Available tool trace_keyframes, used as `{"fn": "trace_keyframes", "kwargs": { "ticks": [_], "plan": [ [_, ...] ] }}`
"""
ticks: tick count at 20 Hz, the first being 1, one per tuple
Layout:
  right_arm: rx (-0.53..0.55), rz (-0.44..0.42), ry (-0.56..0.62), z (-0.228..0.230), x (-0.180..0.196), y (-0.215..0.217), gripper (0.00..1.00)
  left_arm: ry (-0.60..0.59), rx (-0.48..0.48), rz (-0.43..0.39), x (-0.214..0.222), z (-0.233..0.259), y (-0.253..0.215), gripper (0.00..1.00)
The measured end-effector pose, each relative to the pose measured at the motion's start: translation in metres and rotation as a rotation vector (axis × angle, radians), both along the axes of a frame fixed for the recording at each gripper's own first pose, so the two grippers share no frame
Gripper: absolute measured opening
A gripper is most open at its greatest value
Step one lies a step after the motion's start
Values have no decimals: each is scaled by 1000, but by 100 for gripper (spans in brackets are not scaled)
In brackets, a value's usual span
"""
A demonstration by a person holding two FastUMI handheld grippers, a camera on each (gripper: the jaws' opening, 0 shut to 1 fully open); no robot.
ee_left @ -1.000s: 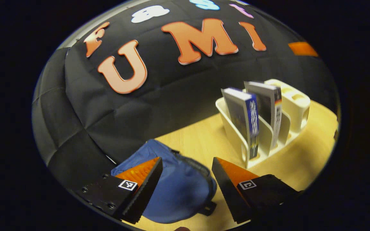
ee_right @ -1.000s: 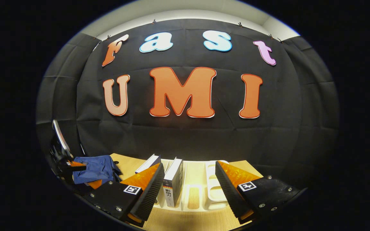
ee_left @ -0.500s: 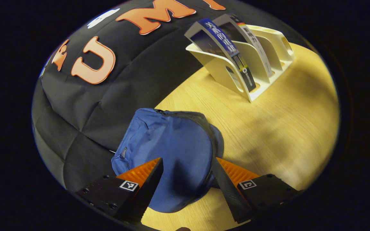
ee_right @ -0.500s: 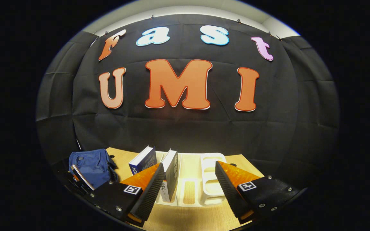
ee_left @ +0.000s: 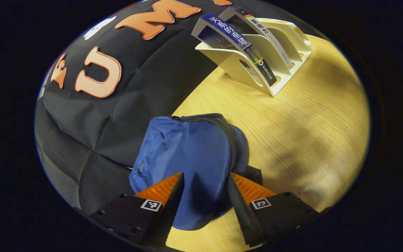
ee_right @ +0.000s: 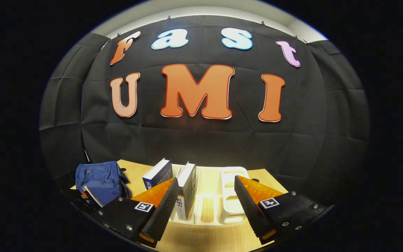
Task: Open the schoolbag, grab two books from the bookshelf and put them into the schoolbag.
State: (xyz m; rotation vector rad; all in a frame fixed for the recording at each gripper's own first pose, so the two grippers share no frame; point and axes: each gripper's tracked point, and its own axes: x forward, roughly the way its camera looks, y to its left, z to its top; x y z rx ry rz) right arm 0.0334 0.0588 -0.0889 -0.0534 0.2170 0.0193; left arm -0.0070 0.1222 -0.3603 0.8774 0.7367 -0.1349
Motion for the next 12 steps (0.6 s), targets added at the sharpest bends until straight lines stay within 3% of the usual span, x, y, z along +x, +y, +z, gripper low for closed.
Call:
{"fn": "trace_keyframes", "kwargs": {
  "ticks": [6, 8, 10, 11, 12],
  "plan": [
    [34, 55, -3, 1, 3, 15, 94, 96, -14, 82, -10, -31, 13, 65],
    [67, 116, -3, 0, 1, 30, 94, 89, -15, 50, -7, -23, 7, 40],
    [94, 167, -5, 2, 2, 44, 94, 71, -17, 26, -1, -9, 5, 29],
    [106, 186, -2, 2, 3, 50, 94, 68, -27, 28, 0, -5, 5, 12],
    [124, 207, 5, 1, 4, 57, 94, 75, -45, 36, 2, -3, 5, 8]
  ]
}}
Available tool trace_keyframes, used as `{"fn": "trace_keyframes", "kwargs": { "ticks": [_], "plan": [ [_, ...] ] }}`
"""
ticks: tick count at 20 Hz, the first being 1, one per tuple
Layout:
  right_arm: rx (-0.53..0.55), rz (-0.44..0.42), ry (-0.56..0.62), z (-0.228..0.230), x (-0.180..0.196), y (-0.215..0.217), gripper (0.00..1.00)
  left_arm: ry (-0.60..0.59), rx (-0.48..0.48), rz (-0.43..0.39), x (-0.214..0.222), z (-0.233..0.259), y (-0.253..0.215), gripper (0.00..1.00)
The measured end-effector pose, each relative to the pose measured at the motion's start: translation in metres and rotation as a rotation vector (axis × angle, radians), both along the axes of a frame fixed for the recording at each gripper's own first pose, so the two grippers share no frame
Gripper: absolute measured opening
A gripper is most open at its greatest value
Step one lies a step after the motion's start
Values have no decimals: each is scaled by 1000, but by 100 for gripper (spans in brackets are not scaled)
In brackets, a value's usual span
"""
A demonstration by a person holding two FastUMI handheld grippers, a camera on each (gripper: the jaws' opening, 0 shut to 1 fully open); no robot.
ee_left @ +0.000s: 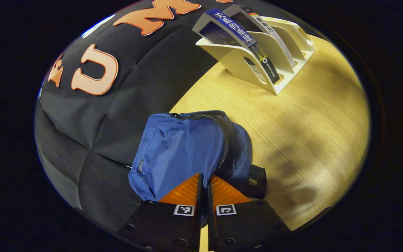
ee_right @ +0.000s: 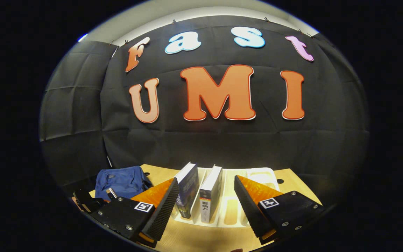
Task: Open the schoolbag, grab two books from the bookshelf and put them into the schoolbag.
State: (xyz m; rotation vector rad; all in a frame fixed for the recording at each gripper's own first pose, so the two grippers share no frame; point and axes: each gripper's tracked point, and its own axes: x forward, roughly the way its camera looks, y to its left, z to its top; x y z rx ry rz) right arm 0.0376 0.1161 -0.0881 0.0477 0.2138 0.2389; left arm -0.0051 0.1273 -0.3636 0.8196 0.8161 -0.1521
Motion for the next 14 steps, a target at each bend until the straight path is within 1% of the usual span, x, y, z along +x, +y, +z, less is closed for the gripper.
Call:
{"fn": "trace_keyframes", "kwargs": {
  "ticks": [2, 4, 8, 11, 14],
  "plan": [
    [47, 41, 18, -1, 2, 11, 94, 5, -36, 20, 5, 9, 3, 6],
    [84, 63, 40, -1, 8, 23, 94, -8, -72, 32, 14, 22, 5, 5],
    [141, 103, 96, -6, 25, 41, 94, -44, -82, 8, 29, 60, 17, 6],
    [145, 118, 133, -6, 45, 53, 94, -69, -74, -19, 48, 84, 25, 5],
    [115, 137, 166, -7, 64, 69, 94, -61, -112, -4, 54, 95, 31, 5]
  ]
}}
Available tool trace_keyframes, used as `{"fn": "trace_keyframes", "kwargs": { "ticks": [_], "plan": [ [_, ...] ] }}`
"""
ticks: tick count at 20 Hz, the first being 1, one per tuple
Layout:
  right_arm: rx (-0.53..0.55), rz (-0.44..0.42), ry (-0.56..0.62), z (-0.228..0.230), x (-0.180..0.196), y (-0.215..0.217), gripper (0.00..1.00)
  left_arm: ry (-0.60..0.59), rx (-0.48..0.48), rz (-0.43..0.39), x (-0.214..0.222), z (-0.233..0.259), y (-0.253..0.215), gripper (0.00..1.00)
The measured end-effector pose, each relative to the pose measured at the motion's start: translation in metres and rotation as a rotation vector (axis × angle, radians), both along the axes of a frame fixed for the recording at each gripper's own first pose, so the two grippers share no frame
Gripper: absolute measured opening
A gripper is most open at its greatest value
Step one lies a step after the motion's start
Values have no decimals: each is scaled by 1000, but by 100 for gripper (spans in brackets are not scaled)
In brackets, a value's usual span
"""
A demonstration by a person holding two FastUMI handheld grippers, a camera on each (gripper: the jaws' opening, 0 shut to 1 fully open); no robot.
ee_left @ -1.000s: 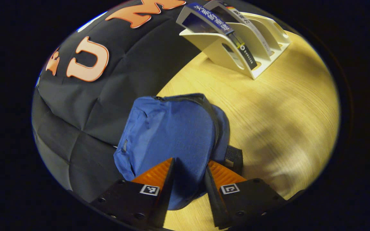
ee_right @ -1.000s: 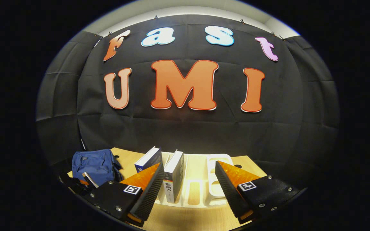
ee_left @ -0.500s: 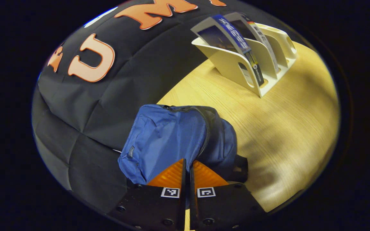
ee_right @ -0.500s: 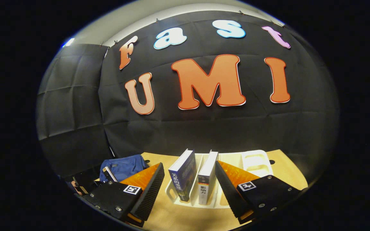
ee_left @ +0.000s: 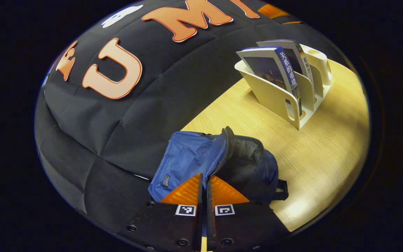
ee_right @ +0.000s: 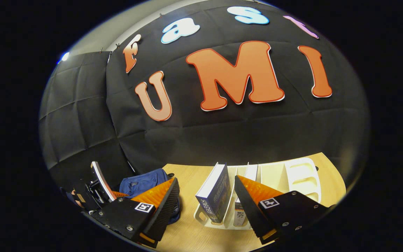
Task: Open the schoolbag, grab two books from the bookshelf and put them into the schoolbag.
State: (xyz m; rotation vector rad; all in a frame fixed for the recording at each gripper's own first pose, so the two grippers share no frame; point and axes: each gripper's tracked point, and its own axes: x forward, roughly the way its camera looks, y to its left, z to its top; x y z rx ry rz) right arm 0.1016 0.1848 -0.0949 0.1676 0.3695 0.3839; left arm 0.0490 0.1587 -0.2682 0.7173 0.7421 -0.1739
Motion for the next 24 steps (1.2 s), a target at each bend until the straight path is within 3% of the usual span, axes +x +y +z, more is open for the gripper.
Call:
{"fn": "trace_keyframes", "kwargs": {
  "ticks": [5, 9, 13, 17, 21, 24],
  "plan": [
    [-107, -34, 97, -23, 36, 15, 94, -2, -58, -6, 17, 19, 8, 5],
    [-143, 8, 217, -53, 66, 36, 94, -16, -119, -22, 29, 23, 15, 5],
    [-275, -53, 315, -77, 98, 27, 94, -13, -186, -46, 36, 9, 16, 5],
    [-344, -83, 455, -110, 101, 23, 94, -18, -216, -82, 51, 5, 21, 5],
    [-281, -51, 639, -144, 97, 36, 94, -10, -242, -123, 59, -1, 19, 5],
    [-304, -56, 719, -141, 100, 30, 91, 10, -279, -110, 57, -9, 22, 6]
  ]
}}
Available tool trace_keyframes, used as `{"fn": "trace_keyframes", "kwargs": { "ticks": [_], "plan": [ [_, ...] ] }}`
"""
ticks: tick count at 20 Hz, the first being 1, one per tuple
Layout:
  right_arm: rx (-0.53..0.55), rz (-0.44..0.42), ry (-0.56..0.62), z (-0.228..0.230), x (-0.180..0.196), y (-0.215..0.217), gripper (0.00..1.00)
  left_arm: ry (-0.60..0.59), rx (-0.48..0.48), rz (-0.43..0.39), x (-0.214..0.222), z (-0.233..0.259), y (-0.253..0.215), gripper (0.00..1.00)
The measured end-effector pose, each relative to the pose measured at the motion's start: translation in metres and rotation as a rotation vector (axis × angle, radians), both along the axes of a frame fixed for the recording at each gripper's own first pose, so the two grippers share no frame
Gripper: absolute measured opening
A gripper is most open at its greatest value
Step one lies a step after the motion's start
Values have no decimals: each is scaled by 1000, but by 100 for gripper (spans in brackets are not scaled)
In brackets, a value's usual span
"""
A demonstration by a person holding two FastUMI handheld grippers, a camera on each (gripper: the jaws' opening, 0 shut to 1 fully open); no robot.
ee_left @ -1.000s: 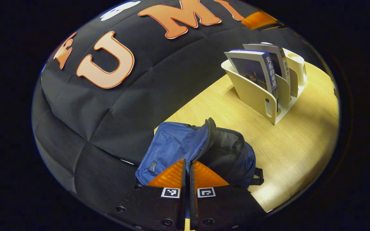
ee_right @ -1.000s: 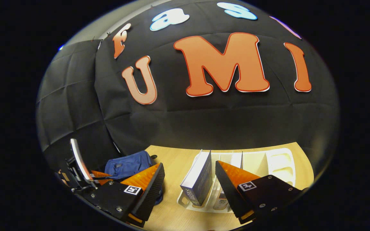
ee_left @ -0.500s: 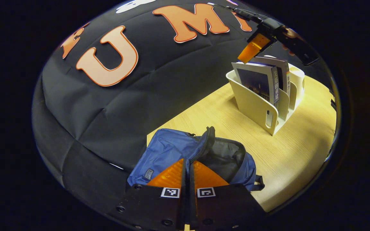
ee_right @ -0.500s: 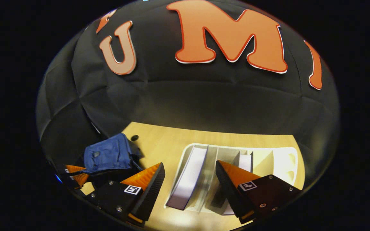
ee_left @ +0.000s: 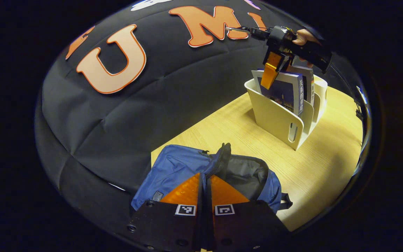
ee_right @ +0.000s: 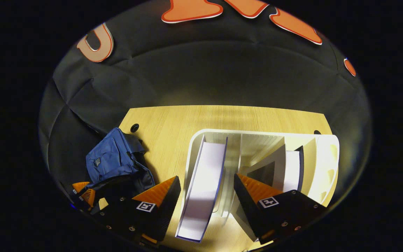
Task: Open the schoolbag, grab two books from the bookshelf and put them into the schoolbag.
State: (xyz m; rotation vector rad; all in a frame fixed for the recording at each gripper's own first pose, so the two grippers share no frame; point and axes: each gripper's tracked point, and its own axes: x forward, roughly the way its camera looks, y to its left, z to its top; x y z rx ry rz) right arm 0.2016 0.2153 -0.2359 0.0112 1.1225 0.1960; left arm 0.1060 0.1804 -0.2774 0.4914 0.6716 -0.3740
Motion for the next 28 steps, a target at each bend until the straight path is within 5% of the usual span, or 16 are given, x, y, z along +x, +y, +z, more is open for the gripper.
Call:
{"fn": "trace_keyframes", "kwargs": {
  "ticks": [5, 7, 28],
  "plan": [
    [-158, 118, 96, 3, 2, 2, 67, 35, -33, 26, -4, -13, 3, 6],
    [-211, 143, 140, 0, -2, 3, 43, 38, -43, 31, -5, -12, 4, 6],
    [-233, 109, 236, -2, -10, -1, 37, 53, -14, 63, -7, -13, 8, 6]
  ]
}}
